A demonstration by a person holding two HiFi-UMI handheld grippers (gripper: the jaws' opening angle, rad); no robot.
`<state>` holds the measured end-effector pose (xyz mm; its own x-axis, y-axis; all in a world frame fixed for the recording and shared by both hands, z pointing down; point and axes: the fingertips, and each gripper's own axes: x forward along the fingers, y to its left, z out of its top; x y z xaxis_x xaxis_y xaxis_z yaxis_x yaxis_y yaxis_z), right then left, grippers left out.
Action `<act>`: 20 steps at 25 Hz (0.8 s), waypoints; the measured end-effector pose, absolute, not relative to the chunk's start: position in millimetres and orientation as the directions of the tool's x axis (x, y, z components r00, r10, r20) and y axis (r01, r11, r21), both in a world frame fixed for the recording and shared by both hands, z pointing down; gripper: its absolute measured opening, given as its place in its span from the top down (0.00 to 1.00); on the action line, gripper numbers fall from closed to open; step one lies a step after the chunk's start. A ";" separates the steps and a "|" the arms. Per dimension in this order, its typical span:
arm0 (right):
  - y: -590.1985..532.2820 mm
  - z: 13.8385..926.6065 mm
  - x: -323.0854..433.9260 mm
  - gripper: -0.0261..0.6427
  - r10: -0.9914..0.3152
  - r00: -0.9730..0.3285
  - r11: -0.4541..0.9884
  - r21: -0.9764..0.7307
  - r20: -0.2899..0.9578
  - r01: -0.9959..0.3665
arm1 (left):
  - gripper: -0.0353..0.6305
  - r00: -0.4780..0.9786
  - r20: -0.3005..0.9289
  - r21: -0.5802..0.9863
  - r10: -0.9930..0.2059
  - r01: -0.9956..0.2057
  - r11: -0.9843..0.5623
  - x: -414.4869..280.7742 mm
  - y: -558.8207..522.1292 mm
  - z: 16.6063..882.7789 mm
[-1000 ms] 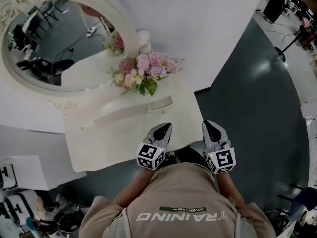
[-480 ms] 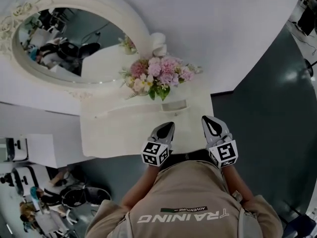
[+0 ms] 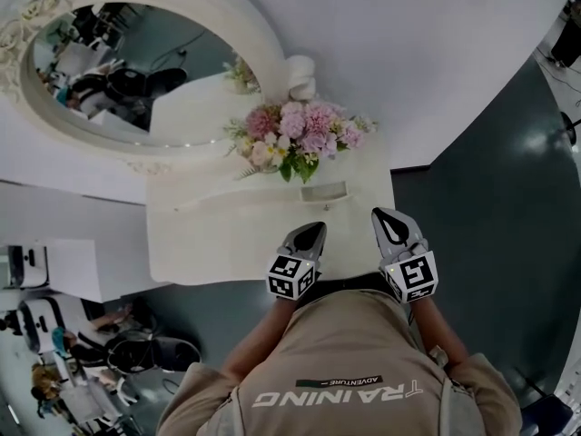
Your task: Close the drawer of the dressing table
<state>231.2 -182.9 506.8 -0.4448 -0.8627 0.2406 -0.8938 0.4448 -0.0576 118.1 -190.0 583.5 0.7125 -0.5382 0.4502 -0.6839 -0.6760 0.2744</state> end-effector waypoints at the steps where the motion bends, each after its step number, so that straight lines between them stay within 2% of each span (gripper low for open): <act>1: -183.8 503.2 229.6 0.96 -0.867 -0.438 0.438 -0.054 0.237 -0.897 | 0.92 0.721 0.440 0.272 -0.535 -0.675 -0.686 117.9 -191.0 579.0; 10: -189.5 506.6 199.9 0.96 -0.867 -0.421 0.426 -0.042 0.266 -0.904 | 0.92 0.742 0.374 0.249 -0.556 -0.658 -0.711 94.4 -206.1 557.9; 20: -182.8 524.8 172.9 0.96 -0.843 -0.433 0.446 -0.034 0.319 -0.894 | 0.92 0.750 0.358 0.265 -0.556 -0.653 -0.709 78.7 -202.4 558.8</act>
<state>172.9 -182.8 524.8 -0.4329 -0.8430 0.3193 -0.8942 0.4464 -0.0338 78.7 -202.4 558.8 0.7497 -0.5565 0.3581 -0.6531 -0.7095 0.2648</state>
